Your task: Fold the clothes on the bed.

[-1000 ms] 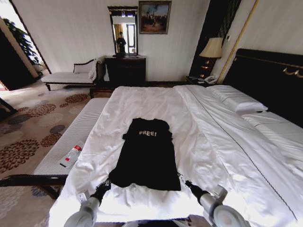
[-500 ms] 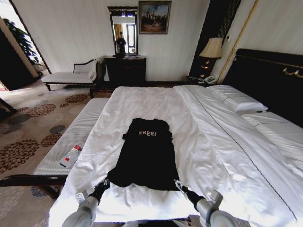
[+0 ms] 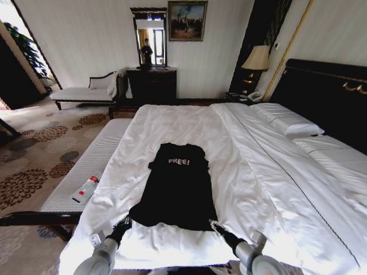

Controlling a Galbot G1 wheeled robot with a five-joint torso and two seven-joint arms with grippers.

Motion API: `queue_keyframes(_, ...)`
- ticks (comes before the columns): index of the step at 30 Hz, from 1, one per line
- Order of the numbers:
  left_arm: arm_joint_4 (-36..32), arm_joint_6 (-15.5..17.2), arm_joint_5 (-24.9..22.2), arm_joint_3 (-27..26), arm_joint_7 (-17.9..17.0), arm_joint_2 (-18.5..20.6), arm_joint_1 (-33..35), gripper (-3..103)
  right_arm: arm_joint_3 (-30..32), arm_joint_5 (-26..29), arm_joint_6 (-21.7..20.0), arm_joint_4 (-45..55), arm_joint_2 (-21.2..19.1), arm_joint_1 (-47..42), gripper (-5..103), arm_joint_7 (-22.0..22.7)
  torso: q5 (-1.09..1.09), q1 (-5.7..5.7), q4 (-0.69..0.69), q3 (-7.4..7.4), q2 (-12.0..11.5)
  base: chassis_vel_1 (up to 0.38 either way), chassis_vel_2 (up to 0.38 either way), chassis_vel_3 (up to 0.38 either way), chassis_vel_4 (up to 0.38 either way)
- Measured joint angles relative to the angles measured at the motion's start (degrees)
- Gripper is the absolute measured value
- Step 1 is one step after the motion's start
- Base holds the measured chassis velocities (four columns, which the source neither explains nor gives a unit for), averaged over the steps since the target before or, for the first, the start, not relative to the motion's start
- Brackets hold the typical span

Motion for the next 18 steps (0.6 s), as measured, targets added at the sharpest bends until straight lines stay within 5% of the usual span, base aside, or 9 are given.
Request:
queue_keyframes(11,-0.1,-0.1,0.2,0.4,0.0,-0.1,0.0,2,-0.1,-0.2,-0.1,0.2,0.0,-0.3,13,0.2,0.0,0.0,0.0,0.0,0.0,0.0,0.0,0.0,0.0)
queue_keyframes(18,-0.2,-0.3,0.3,0.6,-0.5,-0.2,0.0,2,0.0,-0.8,0.2,0.3,-0.1,-0.6,1,0.1,0.0,0.0,0.0,0.0,0.0,0.0,0.0,0.0,0.0)
